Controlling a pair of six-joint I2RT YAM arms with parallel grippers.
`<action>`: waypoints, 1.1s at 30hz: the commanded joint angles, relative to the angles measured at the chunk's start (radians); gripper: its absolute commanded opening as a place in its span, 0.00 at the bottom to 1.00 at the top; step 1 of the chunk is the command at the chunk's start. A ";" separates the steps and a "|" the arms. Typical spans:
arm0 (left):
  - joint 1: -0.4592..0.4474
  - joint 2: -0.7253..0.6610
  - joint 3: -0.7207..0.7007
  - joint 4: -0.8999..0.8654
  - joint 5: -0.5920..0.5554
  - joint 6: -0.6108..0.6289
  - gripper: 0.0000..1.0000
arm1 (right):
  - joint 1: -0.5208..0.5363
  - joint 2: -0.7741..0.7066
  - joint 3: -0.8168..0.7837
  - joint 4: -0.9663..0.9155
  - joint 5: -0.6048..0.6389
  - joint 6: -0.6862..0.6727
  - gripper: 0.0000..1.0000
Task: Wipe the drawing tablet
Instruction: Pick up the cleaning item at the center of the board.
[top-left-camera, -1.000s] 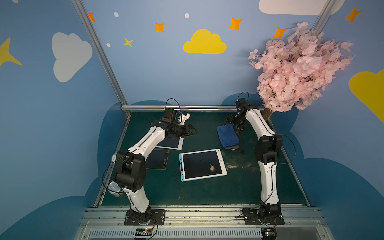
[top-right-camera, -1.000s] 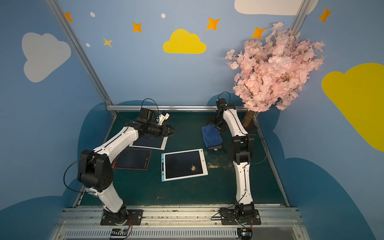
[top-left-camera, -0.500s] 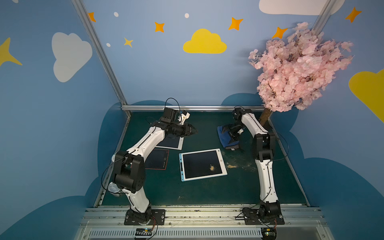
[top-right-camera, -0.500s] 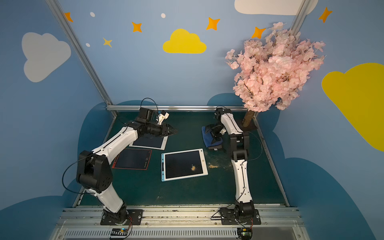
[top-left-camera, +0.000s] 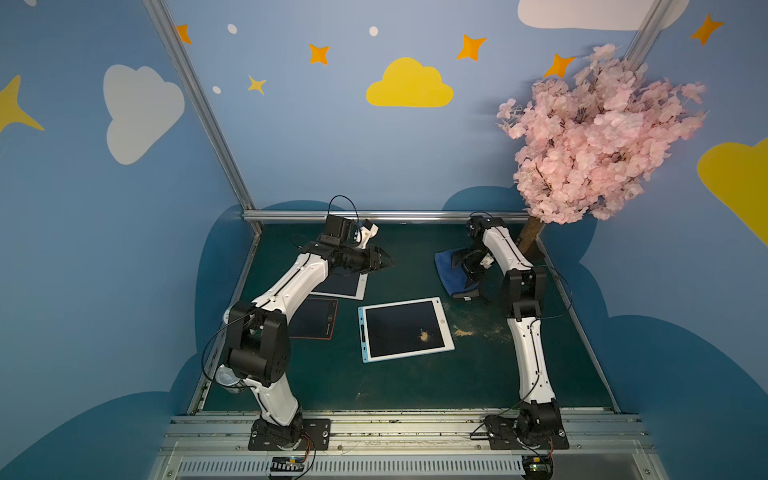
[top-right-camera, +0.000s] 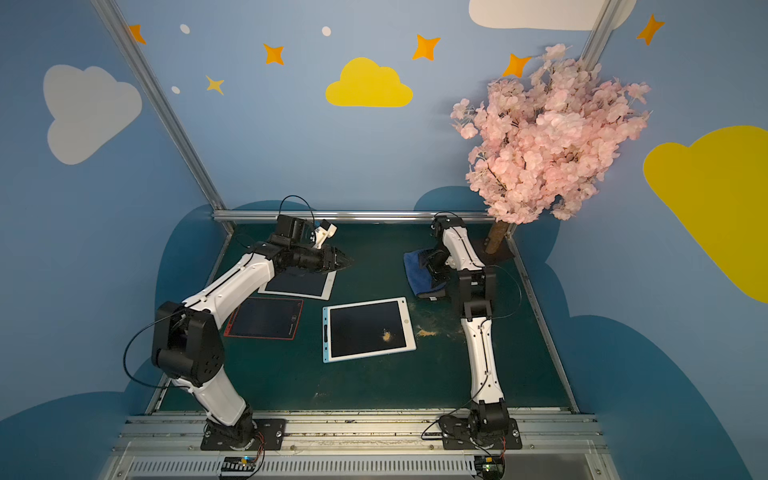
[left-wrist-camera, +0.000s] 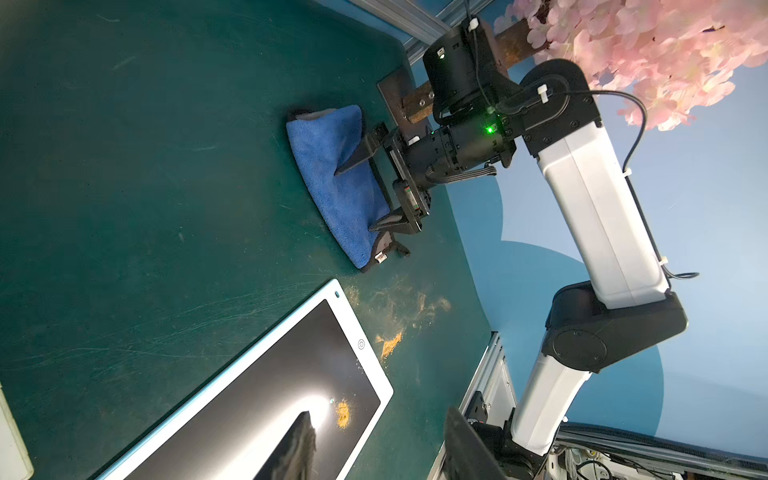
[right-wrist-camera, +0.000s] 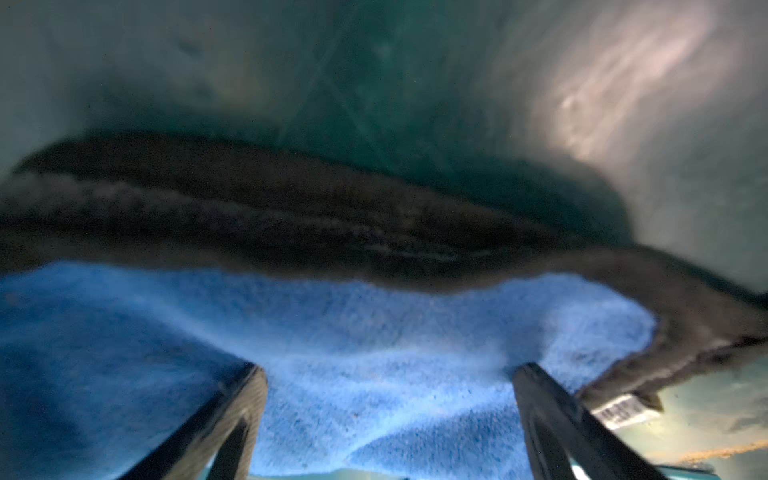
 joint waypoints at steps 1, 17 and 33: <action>0.009 -0.035 -0.010 0.006 0.013 0.006 0.51 | 0.028 0.062 -0.010 -0.033 0.128 -0.063 0.92; 0.027 -0.045 -0.016 0.012 0.016 0.000 0.51 | -0.007 0.029 0.017 -0.005 0.146 -0.573 0.00; -0.001 -0.073 -0.023 -0.015 -0.039 0.012 0.51 | 0.254 -0.856 -0.723 0.375 0.694 -1.029 0.00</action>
